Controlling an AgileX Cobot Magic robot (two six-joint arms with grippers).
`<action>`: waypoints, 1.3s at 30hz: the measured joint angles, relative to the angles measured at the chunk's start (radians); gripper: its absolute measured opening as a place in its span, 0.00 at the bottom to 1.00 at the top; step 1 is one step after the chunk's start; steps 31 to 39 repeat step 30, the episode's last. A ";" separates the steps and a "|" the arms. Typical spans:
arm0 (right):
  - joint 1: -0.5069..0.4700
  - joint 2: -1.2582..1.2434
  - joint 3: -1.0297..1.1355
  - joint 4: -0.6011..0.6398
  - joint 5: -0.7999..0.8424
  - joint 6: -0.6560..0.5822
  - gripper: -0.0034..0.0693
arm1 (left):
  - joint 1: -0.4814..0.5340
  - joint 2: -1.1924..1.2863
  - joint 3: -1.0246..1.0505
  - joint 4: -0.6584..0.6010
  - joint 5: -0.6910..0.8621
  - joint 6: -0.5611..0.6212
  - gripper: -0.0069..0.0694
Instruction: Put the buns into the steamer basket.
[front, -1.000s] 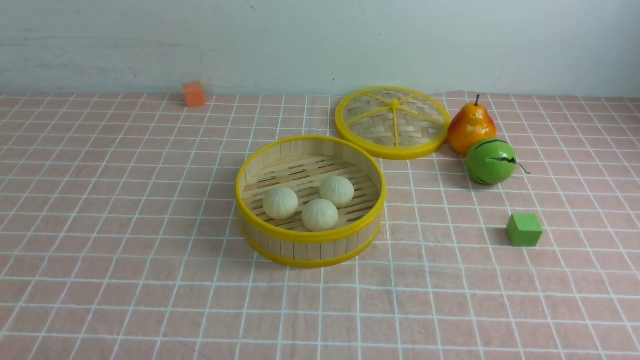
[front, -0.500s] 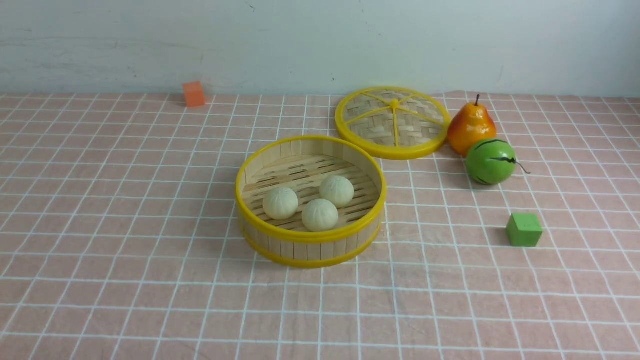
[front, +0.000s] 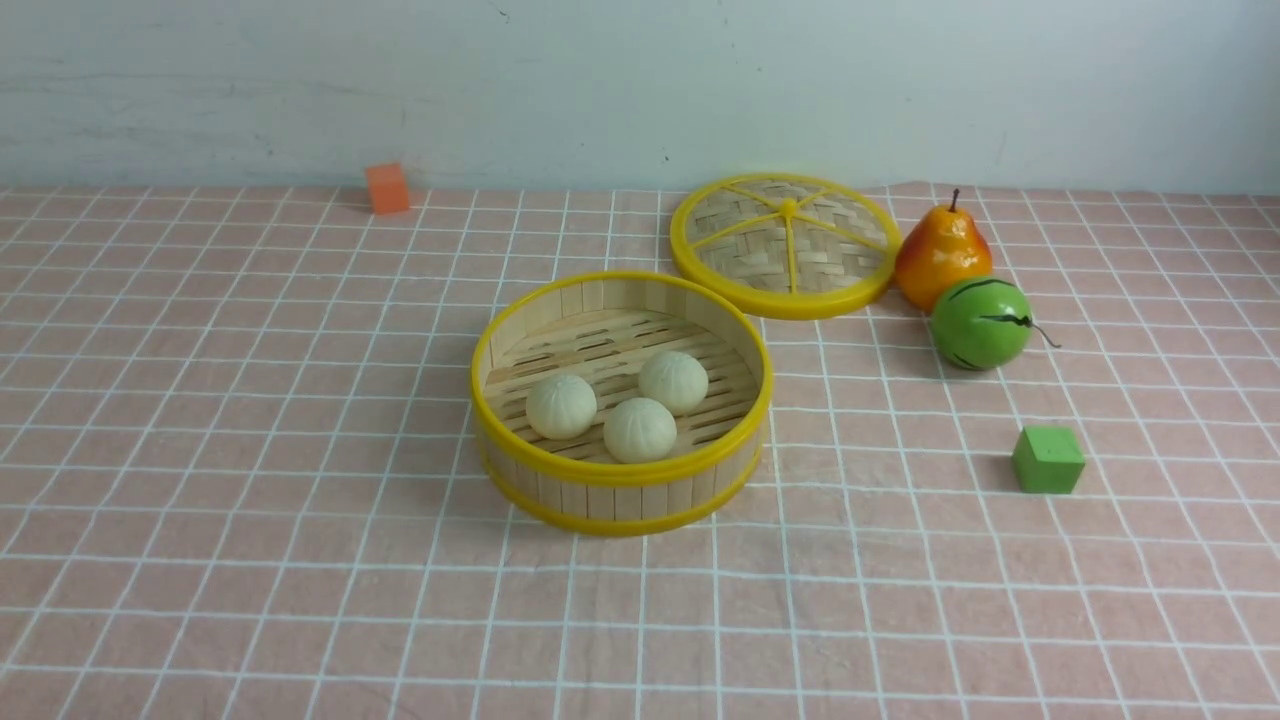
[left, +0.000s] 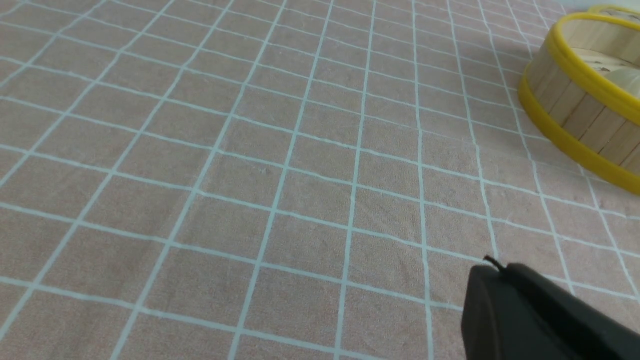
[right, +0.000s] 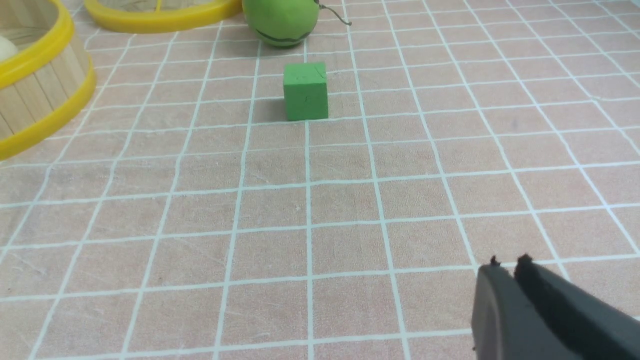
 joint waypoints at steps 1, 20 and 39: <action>0.000 0.000 0.000 0.000 0.000 0.000 0.11 | 0.000 0.000 0.000 0.000 0.000 0.000 0.07; 0.000 0.000 0.000 0.000 0.000 0.000 0.15 | 0.000 0.000 0.000 0.005 0.000 0.000 0.07; 0.000 0.000 0.000 0.000 0.000 0.001 0.17 | 0.000 0.000 0.000 0.000 0.000 0.000 0.08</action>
